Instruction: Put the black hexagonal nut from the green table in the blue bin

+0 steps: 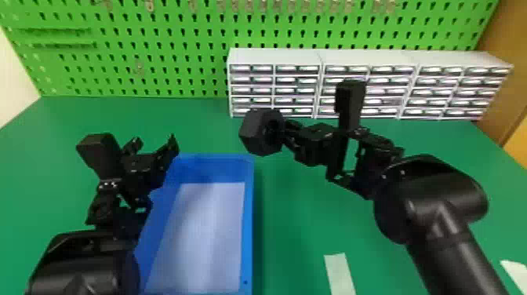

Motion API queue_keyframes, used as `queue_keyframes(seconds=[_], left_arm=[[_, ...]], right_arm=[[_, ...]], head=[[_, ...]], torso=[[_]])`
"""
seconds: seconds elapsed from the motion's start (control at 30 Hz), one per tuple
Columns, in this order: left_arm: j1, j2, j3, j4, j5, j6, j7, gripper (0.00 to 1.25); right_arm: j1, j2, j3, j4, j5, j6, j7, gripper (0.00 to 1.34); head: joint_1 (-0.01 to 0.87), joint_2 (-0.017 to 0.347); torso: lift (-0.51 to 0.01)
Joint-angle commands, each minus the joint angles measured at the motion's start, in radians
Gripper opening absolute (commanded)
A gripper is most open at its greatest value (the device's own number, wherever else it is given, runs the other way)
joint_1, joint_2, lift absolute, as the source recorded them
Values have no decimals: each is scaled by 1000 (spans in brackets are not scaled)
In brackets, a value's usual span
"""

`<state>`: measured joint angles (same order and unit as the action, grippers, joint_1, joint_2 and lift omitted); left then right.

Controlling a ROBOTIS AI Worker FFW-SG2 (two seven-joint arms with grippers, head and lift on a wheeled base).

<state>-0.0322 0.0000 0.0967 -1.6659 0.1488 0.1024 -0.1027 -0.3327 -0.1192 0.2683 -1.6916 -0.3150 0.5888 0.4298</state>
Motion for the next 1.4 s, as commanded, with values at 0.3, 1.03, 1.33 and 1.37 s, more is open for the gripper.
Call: queue_keyframes(seconds=[0.3, 1.03, 1.33, 1.37], left_arm=[[0, -3, 3, 2, -3, 0, 1, 813], [0, -3, 1, 5, -3, 0, 5, 813], [0, -3, 1, 5, -3, 0, 5, 813], [0, -3, 0, 5, -3, -1, 5, 813]], right_arm=[[-55, 3, 103, 87, -88, 12, 17, 345], [-108, -2, 252, 204, -161, 37, 55, 345], [-118, -5, 296, 217, -179, 37, 64, 345], [-118, -5, 298, 217, -179, 37, 64, 345]], head=[[686, 51], [686, 51], [686, 51], [686, 51]], torso=[[-97], [-97], [-97], [-97]])
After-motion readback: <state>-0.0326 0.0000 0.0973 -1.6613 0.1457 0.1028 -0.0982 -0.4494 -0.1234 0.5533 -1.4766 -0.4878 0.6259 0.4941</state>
